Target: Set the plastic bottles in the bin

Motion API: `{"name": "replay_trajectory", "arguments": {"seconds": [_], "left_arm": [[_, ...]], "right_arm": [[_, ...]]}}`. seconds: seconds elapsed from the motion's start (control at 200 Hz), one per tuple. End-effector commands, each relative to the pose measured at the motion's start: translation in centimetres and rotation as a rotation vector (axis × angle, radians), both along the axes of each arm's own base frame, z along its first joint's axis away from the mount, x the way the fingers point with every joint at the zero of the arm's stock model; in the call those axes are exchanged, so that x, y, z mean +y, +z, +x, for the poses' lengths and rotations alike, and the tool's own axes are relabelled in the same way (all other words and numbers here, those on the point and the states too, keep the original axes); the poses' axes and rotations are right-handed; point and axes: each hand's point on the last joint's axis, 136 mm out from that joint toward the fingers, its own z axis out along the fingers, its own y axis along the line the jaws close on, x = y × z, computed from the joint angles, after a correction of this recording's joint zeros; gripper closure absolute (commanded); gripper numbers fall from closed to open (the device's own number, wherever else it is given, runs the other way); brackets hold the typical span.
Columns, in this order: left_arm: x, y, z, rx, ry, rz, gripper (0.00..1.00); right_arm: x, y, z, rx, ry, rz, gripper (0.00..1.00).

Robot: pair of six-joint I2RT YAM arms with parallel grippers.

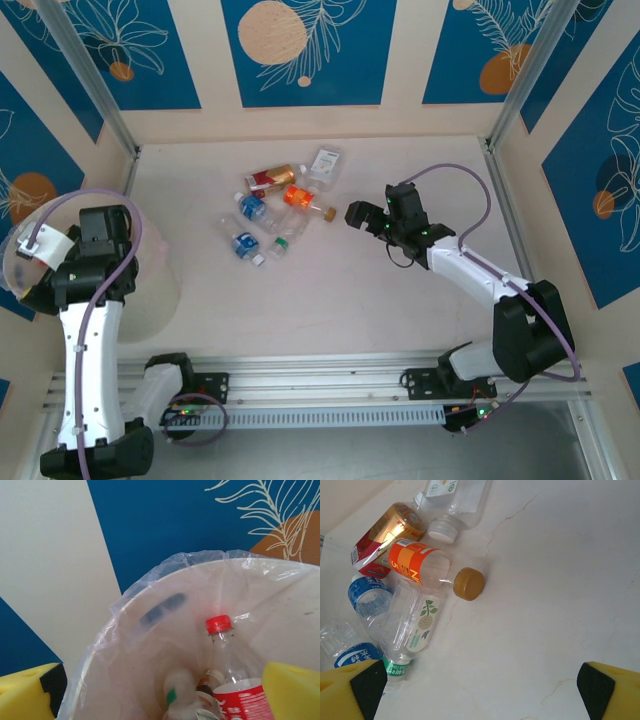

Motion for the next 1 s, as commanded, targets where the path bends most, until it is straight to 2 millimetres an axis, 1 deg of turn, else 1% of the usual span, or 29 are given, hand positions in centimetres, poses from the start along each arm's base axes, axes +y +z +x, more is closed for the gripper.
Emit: {"name": "replay_trajectory", "arguments": {"seconds": [0.0,0.18,0.265,0.36,0.475,0.605,0.705,0.8,0.885,0.905,0.995], "left_arm": [[-0.2,0.9,-0.2,-0.032,-0.028,-0.024,0.0],[-1.0,0.6,1.5,-0.065,-0.12,-0.077,0.0],[-1.6,0.4,2.7,-0.077,-0.188,-0.105,0.0],[-3.0,0.1,5.1,-0.104,-0.343,-0.149,0.0],[-5.4,0.0,7.9,-0.136,-0.554,-0.178,0.0],[-7.2,0.8,9.2,-0.173,-0.691,-0.185,0.0],[-9.9,1.7,10.7,-0.187,-0.873,-0.217,0.0],[-13.6,2.4,12.3,-0.23,-1.088,-0.29,0.0],[-16.5,2.9,13.4,-0.274,-1.242,-0.376,0.0],[-17.3,2.9,13.7,-0.283,-1.279,-0.399,0.0],[-20.0,3.0,14.6,-0.32,-1.423,-0.492,0.0]], "right_arm": [[0.6,0.4,0.2,-0.001,0.022,-0.004,0.0],[0.7,0.2,0.2,0.006,0.028,-0.007,0.0],[1.1,0.3,0.2,-0.001,0.055,0.003,0.0],[2.1,0.3,0.2,-0.007,0.106,0.02,0.0],[3.1,0.0,0.4,0.009,0.129,0.022,0.0],[4.5,-0.7,0.8,0.029,0.158,-0.004,0.0],[5.5,-0.8,1.9,-0.019,0.252,-0.073,0.0],[6.4,-0.7,2.8,-0.067,0.43,-0.169,0.0],[7.6,-1.2,2.6,-0.051,0.635,-0.217,0.02],[7.9,-1.7,2.6,-0.041,0.68,-0.233,0.03],[8.5,-2.9,3.1,-0.037,0.821,-0.293,0.05]]}}
